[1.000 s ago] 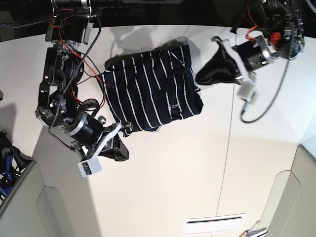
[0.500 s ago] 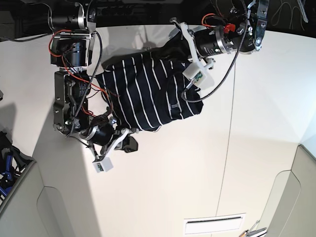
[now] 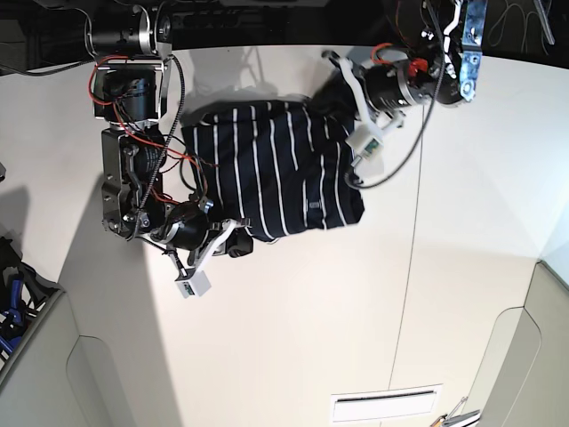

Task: Fold the T-shirt properly
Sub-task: 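Move both grippers to opposite sides of the folded bundle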

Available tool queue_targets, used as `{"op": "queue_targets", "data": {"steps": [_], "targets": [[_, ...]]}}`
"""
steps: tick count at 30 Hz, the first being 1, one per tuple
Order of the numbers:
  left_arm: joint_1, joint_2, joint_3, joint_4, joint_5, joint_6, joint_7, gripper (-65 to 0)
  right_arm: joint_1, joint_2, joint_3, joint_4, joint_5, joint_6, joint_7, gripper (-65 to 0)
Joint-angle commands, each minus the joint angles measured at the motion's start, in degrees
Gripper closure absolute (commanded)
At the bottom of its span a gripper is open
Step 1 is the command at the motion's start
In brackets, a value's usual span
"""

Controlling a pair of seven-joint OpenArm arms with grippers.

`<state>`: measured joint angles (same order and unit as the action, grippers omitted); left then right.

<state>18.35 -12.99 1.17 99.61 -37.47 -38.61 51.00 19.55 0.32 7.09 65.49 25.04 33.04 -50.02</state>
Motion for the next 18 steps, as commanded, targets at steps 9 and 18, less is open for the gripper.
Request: {"op": "queue_targets", "data": {"steps": [9,18], "targets": [[-9.6,-0.2,-4.2,-5.1,0.5,0.5,-2.2,-5.4,0.9,1.5,0.0,1.0,7.9,0.9,-4.1,0.0],[-18.9,-0.2,-4.1,-14.6,3.2,2.6,-3.9,-5.4,-6.1,4.5,0.1,3.1,13.8,1.4,-5.7,0.0]]}}
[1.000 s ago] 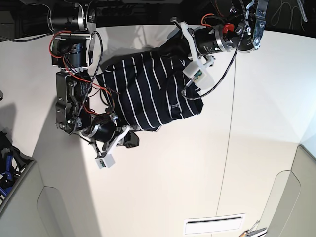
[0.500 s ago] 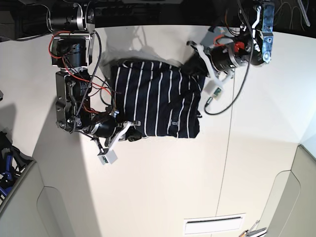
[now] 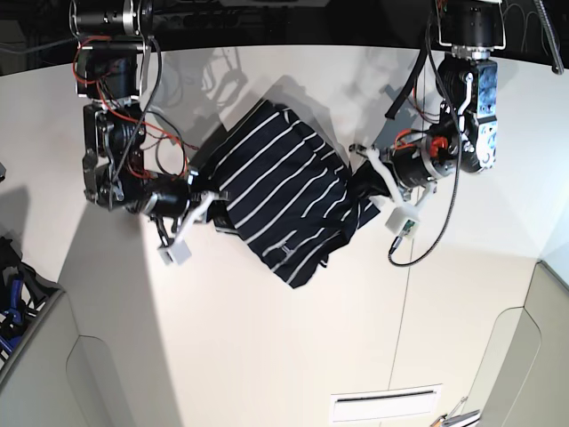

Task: Fold the T-shirt properly
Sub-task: 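Move both grippers to opposite sides of the folded bundle, then grasp the bundle's sides with both grippers and square it up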

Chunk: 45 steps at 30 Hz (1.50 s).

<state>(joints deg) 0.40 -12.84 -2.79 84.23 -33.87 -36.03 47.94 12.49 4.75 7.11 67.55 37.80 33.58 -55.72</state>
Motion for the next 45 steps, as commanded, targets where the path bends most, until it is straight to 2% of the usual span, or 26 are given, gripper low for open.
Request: {"op": "queue_targets", "data": {"steps": [1,7,13,17,25,30,35,38,41,45], "targets": [[-1.9,-0.3,-0.2,-0.2,-0.4,0.0,-1.0,-5.4,-0.1,0.0,0.0,1.8,1.3,0.9,0.0,0.0],[-5.8,-0.3,-0.2,-3.1,-0.4,0.0,-1.6,-5.4,-6.2,-0.2,0.0,8.6,4.7,0.9,-0.1,0.0],[-8.1,-0.4,-0.2,-3.2,-0.4,0.0,-1.3,-5.4,-9.7,-1.8,0.0,14.3,4.6,0.8,-0.7,0.0],[-9.2,-0.7,-0.2,-2.8,-1.4,0.0,1.1,-5.4,-9.8,-1.7,0.3,15.1,4.3,0.7,-0.8,0.0],[-8.3,-4.1,-0.3,4.6,-4.6,-0.3,3.2,-5.4,-9.8,-1.7,5.4,18.3,3.4,0.7,-2.1,0.0],[-6.1,-6.4,-0.3,8.9,-7.6,-0.3,4.0,-5.4,-9.8,-1.7,6.4,21.9,5.6,0.7,-3.5,0.0],[-1.5,-6.5,-0.3,14.3,-12.3,-1.0,4.6,-5.4,-9.8,-1.8,6.4,24.9,8.3,0.7,-3.7,0.0],[2.1,-6.0,-0.3,17.3,-13.6,-2.8,4.6,-5.4,-9.8,-1.8,6.3,25.0,9.6,0.8,-3.5,0.0],[4.7,-5.5,-0.2,17.8,-14.7,-2.8,4.6,-5.4,-9.8,-2.2,5.8,25.0,9.6,1.0,-2.8,0.0],[6.7,-3.1,-0.2,17.4,-14.5,-3.7,4.5,-5.4,-9.8,-2.3,3.4,25.0,8.2,1.2,-0.4,0.0]]}}
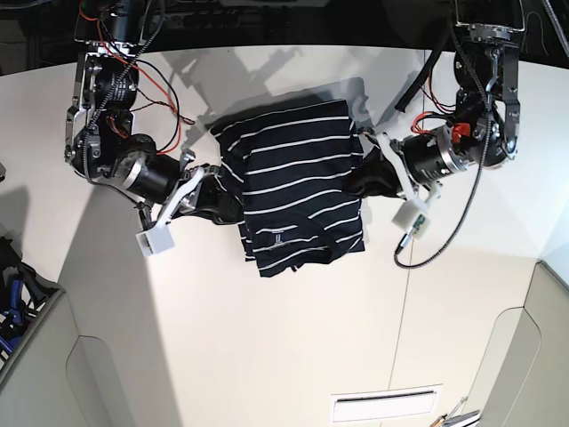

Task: Fold the T-shirt properly
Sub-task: 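Grasp the bundle's sides with both grippers and square it up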

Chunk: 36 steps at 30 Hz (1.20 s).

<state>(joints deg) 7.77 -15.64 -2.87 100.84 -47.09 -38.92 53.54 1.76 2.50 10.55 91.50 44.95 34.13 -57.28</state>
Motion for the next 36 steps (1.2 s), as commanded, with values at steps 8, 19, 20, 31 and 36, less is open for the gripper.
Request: {"op": "queue_targets", "data": {"steps": [8,19,20,31,36], "targets": [[-0.6,2.9,-0.1,-5.1,2.3,-0.8,-1.9,-5.4,0.5,0.0,-7.0,0.8,-7.5,0.2,3.5,0.0],[-5.1,2.9,-0.2,-9.9,8.4,-0.8,-4.1,-5.4,-4.3,-0.5,-8.0,0.8,-7.7,0.2,4.9,0.0],[-5.4,2.9,-0.2,-9.9,8.9,-0.8,-4.0,-5.4,-4.6,-0.7,-8.0,0.8,-7.7,0.2,4.9,0.0],[-5.9,2.9,-0.2,-9.0,7.9,-0.8,-4.0,-5.4,-4.0,-1.9,-8.0,0.8,-9.4,0.2,6.5,0.0],[-4.9,2.9,-0.2,-5.8,7.1,-0.7,-3.6,-5.4,-2.4,-1.9,-8.0,1.0,-8.5,0.2,6.6,0.0]]}}
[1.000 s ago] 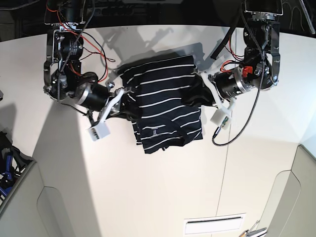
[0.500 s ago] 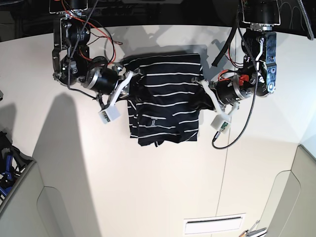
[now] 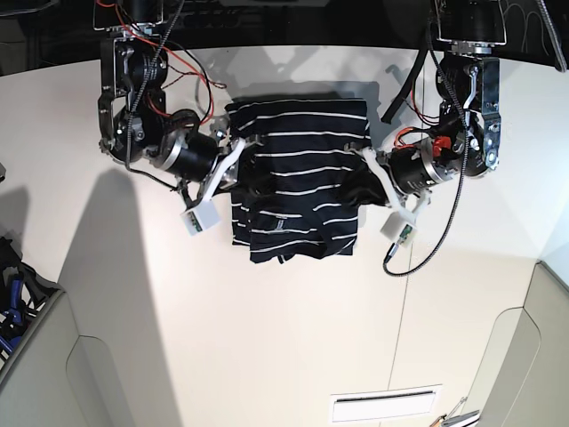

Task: Fold the T-shirt properly

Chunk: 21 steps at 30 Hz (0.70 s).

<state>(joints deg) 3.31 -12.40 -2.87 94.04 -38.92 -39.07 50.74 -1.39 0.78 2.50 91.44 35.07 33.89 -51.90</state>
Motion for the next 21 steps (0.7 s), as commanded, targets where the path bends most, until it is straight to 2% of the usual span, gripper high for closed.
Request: {"op": "queue_targets", "data": {"steps": [1,7,12,16,21], "targets": [[-0.2,-0.3,-0.2,1.2,-1.1,-0.6,-0.8,-5.4,1.1,-0.2,0.0,1.0,1.3,0.4,1.2,0.0],[0.4,-0.3,-0.2,1.2,-0.2,-0.6,-0.8,-5.4,3.7,0.0,0.2,1.0,-3.6,-0.1,1.7,0.0],[0.5,-0.3,-2.1,2.4,-0.2,-0.6,-0.7,-5.3,3.9,1.8,1.6,1.6,-3.8,-0.2,1.3,0.0],[4.4,-0.3,-7.0,7.5,-0.7,-0.6,-0.5,-5.3,1.4,4.2,5.8,6.8,-3.5,-0.2,-0.1,0.0],[11.5,-0.3,-15.0,14.8,-2.8,-0.6,1.0,-5.3,-2.3,7.8,11.6,15.7,2.0,-0.2,-4.9,0.0]]}}
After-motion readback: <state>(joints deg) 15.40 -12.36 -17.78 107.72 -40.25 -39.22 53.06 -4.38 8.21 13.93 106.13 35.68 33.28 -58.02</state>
